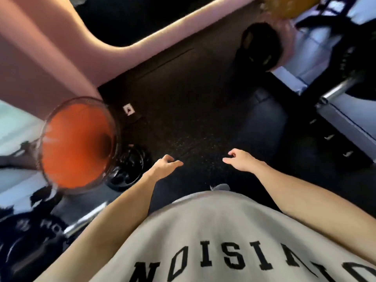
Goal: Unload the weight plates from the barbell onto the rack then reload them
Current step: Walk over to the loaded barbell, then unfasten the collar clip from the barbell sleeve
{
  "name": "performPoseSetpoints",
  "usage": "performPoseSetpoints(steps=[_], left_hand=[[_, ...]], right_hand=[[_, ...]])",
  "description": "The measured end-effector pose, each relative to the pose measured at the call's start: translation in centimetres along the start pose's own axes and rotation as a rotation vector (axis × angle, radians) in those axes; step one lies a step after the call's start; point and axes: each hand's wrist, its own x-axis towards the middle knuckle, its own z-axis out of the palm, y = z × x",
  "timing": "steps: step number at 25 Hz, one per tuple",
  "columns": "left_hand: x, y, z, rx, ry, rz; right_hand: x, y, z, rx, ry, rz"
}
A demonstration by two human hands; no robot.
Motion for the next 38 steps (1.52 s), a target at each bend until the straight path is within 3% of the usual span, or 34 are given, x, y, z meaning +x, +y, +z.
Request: performPoseSetpoints(steps=[9,16,23,28,38], left_hand=[[8.2,15.7,4.7,0.407,-0.293,0.238],[12.1,25.2,6.0,0.602,-0.425,0.396],[14.4,40.5,6.3,0.529,-0.482,0.636],[12.5,51.3,5.9,0.396,-0.430,0.916],[12.4,71.6,7.8,0.284,-0.308,1.158]], right_hand=[[-2.1,11.5,-3.2,0.386,0.195,0.378],[-3.9,12.9,-3.7,0.603,0.293,0.540],[-4.0,12.7,-13.0,0.778,0.569,0.536],[-4.7,12.1,-21.9,0.756,0.819,0.465],[-3.1,18.8,-41.7,0.607,1.125,0.406]])
